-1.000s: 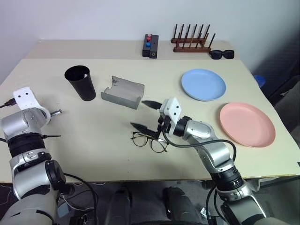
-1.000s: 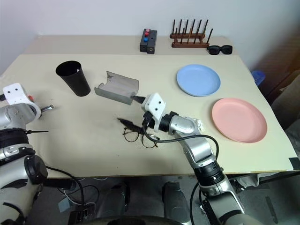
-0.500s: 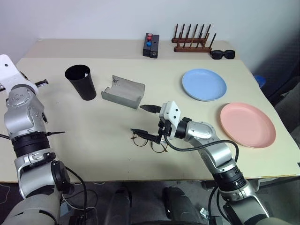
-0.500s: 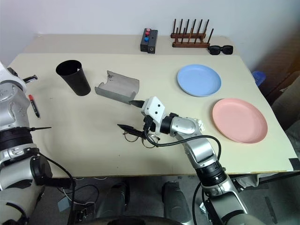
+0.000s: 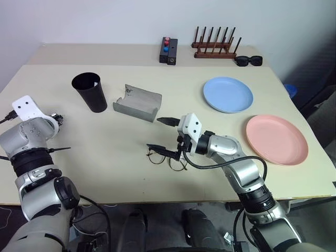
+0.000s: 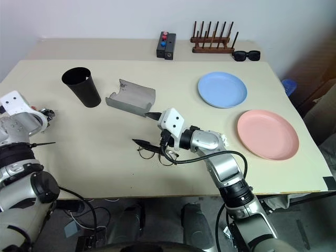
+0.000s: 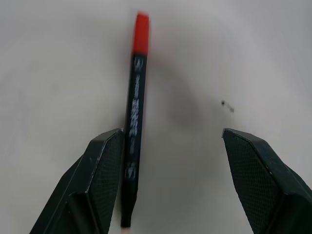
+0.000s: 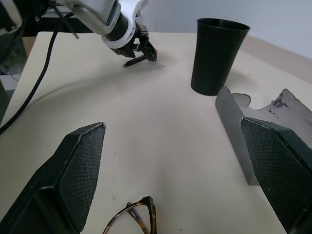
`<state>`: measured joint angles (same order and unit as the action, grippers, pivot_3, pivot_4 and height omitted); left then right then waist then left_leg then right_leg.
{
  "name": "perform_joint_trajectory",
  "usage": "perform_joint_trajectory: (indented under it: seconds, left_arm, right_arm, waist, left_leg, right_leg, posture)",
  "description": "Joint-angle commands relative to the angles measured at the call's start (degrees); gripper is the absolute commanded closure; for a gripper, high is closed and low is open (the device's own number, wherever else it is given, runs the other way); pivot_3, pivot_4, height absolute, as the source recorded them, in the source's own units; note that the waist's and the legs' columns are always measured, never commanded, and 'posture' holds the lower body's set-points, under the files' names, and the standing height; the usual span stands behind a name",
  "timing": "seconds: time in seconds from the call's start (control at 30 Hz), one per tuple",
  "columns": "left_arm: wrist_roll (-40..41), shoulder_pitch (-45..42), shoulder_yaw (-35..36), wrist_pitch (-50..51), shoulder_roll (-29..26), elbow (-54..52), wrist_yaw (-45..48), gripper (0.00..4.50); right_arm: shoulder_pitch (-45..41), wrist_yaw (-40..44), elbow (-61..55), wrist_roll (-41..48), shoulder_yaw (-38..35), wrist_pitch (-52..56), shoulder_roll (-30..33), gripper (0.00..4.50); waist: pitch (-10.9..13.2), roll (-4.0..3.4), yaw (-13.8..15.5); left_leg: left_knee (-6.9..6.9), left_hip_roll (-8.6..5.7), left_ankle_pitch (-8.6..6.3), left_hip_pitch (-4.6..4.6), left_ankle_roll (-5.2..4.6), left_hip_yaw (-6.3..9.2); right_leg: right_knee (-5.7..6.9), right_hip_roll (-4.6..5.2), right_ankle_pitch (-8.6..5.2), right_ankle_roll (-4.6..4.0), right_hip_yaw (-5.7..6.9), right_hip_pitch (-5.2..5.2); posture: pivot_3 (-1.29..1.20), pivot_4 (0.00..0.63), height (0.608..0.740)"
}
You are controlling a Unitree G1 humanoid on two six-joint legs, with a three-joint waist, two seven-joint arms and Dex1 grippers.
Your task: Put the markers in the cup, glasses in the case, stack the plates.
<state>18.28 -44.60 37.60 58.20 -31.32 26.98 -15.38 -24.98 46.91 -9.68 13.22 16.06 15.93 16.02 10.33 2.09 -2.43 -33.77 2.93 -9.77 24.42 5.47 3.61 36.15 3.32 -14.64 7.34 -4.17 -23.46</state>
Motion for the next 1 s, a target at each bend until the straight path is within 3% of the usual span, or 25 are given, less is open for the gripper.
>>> perform_joint_trajectory:
  seconds: [0.03, 0.3, 0.4, 0.57, 0.7, 0.87, 1.0]
  left_arm:
    - [-0.5, -1.0, 0.7, 0.6, -0.8, -0.1, -1.6, 1.21]
    - [-3.0, -0.2, -0.9, 1.3, -1.5, -0.1, -3.3, 1.21]
    - [-4.1, 0.2, -0.8, 1.6, -1.5, -0.3, -4.2, 2.06]
    - [-5.3, 0.4, -1.1, 2.4, -1.1, -0.9, -5.1, 4.47]
    - [-7.6, 1.4, -2.6, -3.5, -0.5, -3.4, -6.3, 4.47]
    - [-6.1, 3.4, -4.8, -28.3, 1.0, -15.0, 2.4, 4.47]
    - [-9.4, 4.7, -12.9, -40.4, 1.0, -20.8, 10.0, 4.47]
  right_arm:
    - [-0.8, 0.7, -0.6, 0.7, 0.1, -0.3, -0.1, 0.0]
    - [-0.5, 1.0, -0.2, 0.4, 0.2, -0.7, 0.0, 0.0]
    - [-0.6, 1.0, -0.2, 0.3, 0.2, -1.2, 0.0, 0.0]
    - [-0.7, 0.8, 0.1, 0.0, 0.1, -1.7, -0.1, 0.0]
    - [-0.6, 0.8, -0.1, -0.1, 0.0, -1.5, -0.2, 0.0]
    - [-0.4, 0.4, -0.1, -0.3, -0.3, -1.8, -0.1, 0.0]
    - [-1.4, -2.3, 1.4, -1.4, -1.4, -4.2, -1.4, 0.0]
  waist:
    - [0.0, 0.0, 0.0]
    - [0.0, 0.0, 0.0]
    - [0.0, 0.0, 0.0]
    - [0.0, 0.0, 0.0]
    - [0.0, 0.0, 0.0]
    - [0.0, 0.03, 0.4]
    - [0.0, 0.03, 0.7]
  left_leg:
    - [0.0, 0.0, 0.0, 0.0, 0.0, 0.0]
    - [0.01, 0.0, 0.0, 0.01, 0.0, 0.0]
    - [0.0, 0.0, 0.0, 0.01, 0.01, -0.01]
    - [0.0, 0.0, 0.0, 0.01, 0.01, 0.0]
    - [0.01, 0.0, 0.0, 0.0, 0.01, 0.0]
    - [0.04, 0.01, 0.02, 0.04, 0.05, 0.0]
    - [0.04, -0.01, 0.02, 0.04, 0.08, -0.04]
  right_leg:
    - [-0.01, 0.0, 0.0, 0.0, 0.0, 0.0]
    - [-0.01, 0.0, 0.0, 0.0, 0.0, 0.0]
    - [-0.01, 0.0, 0.0, 0.0, 0.0, 0.0]
    - [-0.01, 0.0, 0.0, 0.0, 0.0, 0.0]
    - [-0.01, 0.0, 0.0, 0.0, 0.0, 0.0]
    - [-0.02, 0.0, 0.01, -0.02, 0.01, -0.03]
    - [-0.08, 0.05, 0.0, -0.06, 0.0, 0.0]
  posture:
    - [0.0, 0.15, 0.74]
    - [0.0, 0.15, 0.74]
    - [0.0, 0.15, 0.74]
    - [0.0, 0.15, 0.74]
    - [0.0, 0.15, 0.74]
    - [0.0, 0.15, 0.74]
    - [0.0, 0.15, 0.74]
